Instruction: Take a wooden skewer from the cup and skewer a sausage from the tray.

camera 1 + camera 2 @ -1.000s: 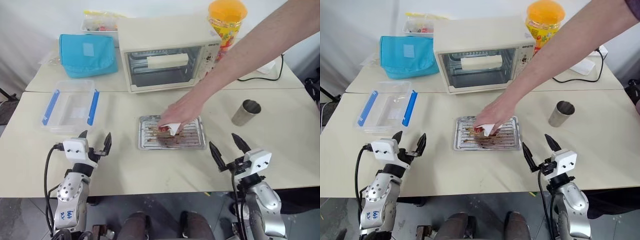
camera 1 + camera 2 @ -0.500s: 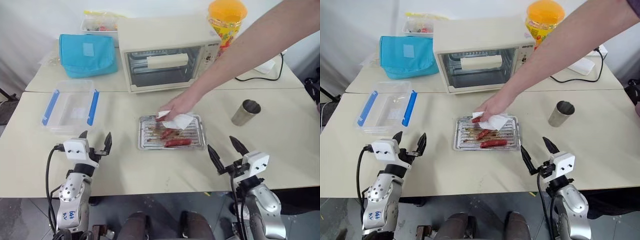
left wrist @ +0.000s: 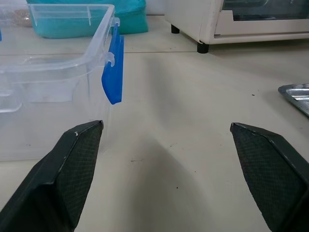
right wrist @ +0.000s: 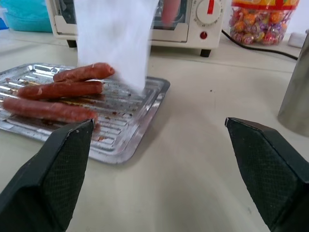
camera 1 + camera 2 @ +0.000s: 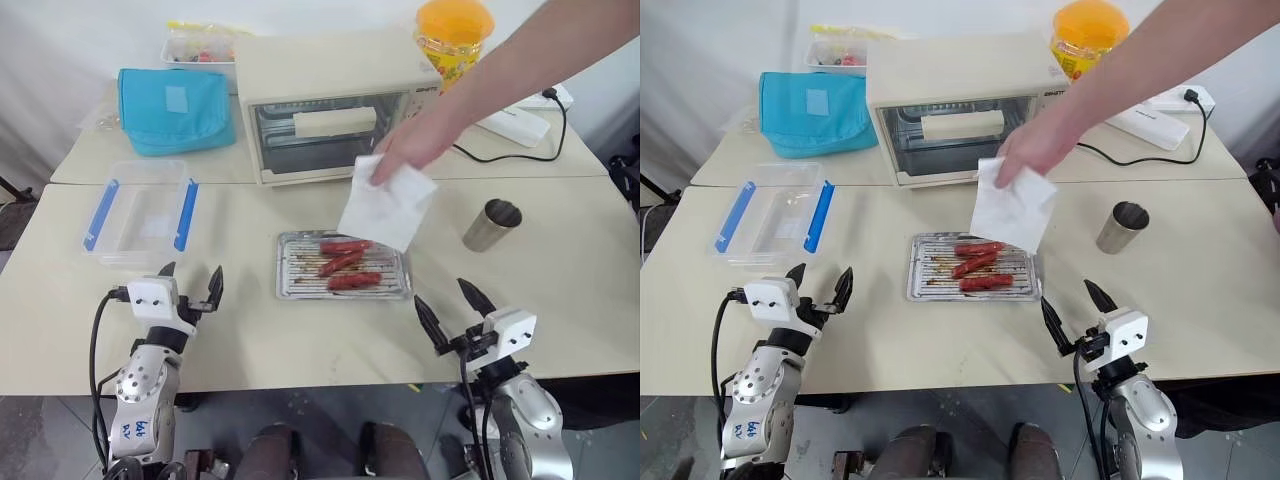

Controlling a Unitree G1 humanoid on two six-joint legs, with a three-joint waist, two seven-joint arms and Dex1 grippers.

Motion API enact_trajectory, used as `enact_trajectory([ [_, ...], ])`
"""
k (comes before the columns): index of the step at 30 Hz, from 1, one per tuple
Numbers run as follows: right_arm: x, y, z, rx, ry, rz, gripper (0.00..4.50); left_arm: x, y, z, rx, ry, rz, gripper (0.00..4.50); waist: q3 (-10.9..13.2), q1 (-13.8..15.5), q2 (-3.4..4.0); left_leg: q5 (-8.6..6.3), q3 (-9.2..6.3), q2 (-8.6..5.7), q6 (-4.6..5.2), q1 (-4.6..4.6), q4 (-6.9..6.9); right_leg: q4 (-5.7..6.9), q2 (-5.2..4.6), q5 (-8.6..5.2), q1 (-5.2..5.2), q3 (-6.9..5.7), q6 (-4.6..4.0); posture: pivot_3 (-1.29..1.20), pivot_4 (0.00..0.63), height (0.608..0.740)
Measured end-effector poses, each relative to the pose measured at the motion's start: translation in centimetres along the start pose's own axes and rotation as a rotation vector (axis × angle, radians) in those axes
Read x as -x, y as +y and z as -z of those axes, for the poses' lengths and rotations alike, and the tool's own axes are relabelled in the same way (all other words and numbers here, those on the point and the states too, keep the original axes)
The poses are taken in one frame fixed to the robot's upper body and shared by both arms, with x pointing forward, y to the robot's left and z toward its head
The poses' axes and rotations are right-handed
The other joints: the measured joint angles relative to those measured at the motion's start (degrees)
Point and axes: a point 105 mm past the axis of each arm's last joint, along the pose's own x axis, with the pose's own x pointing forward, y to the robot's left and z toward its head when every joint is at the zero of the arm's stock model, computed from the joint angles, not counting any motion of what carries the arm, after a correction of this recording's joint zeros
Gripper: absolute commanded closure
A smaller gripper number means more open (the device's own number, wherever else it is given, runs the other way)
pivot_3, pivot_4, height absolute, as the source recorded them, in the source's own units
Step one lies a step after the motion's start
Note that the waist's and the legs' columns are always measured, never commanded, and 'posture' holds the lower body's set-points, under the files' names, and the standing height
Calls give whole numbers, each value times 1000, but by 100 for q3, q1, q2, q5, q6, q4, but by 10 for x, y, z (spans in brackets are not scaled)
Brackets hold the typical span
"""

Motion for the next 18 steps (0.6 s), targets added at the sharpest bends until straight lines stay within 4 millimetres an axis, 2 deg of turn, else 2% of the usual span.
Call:
enact_trajectory([
  [18, 15, 2, 3, 5, 39, 4, 0, 3, 0, 6, 2, 40, 20, 22, 0, 0, 0, 0, 0, 0, 0, 0, 0, 0, 0, 0, 0, 1, 0, 0, 150, 740],
])
